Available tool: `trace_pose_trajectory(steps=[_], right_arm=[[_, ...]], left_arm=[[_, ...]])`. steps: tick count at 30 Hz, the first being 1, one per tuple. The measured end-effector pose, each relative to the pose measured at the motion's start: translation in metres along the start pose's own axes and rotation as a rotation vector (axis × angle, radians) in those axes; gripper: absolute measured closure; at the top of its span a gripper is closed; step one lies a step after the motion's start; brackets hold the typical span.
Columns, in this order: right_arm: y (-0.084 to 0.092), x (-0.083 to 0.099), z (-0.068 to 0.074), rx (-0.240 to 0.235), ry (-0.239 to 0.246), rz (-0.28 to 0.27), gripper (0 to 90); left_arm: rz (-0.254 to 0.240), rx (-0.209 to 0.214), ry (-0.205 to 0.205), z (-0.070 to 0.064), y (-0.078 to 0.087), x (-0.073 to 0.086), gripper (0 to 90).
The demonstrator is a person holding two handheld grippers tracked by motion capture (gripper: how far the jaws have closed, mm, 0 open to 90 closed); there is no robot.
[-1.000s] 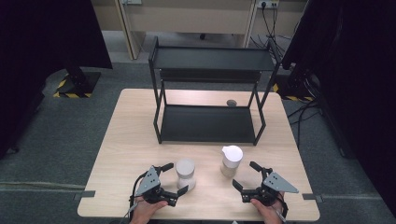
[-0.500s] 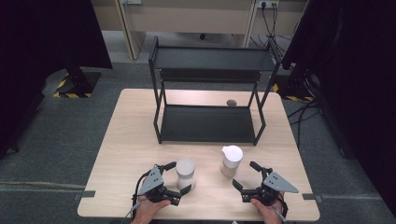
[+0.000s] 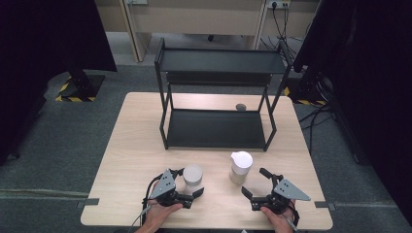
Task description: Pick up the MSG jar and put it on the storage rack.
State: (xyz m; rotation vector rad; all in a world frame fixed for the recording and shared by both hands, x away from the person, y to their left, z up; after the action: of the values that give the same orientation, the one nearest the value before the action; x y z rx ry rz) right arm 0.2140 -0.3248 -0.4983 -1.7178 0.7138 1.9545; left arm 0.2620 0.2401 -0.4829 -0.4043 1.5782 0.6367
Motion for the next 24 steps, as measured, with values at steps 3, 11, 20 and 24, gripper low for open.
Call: trace_pose_trajectory(steps=[3, 11, 20, 24], right_arm=[[0.0, 0.0, 0.0, -0.003, 0.002, 0.001, 0.4], [0.0, 0.0, 0.0, -0.004, -0.003, 0.002, 0.4], [0.0, 0.0, -0.001, -0.005, -0.006, 0.002, 0.4], [0.0, 0.0, -0.001, -0.005, -0.005, 0.0, 0.4]], left_arm=[[-0.005, -0.002, -0.008, 0.0, -0.001, -0.001, 19.3], [0.001, -0.016, -0.03, 0.0, -0.001, -0.003, 34.2], [0.02, -0.042, -0.034, -0.004, 0.0, -0.01, 35.2], [0.016, -0.042, -0.03, -0.003, 0.002, -0.014, 35.2]])
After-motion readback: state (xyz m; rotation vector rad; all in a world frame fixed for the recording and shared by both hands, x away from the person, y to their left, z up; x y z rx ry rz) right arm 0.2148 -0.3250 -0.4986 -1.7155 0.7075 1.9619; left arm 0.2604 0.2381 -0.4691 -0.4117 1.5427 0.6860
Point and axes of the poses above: each handheld gripper's, and its own axes: y roughly backward along the jaws, x roughly out of its underside, z roughly to its left, the point moved 1 cm from there along -y, roughly forward along the jaws, and after that the axes turned 6 degrees about -x, right-handed, at the moved point
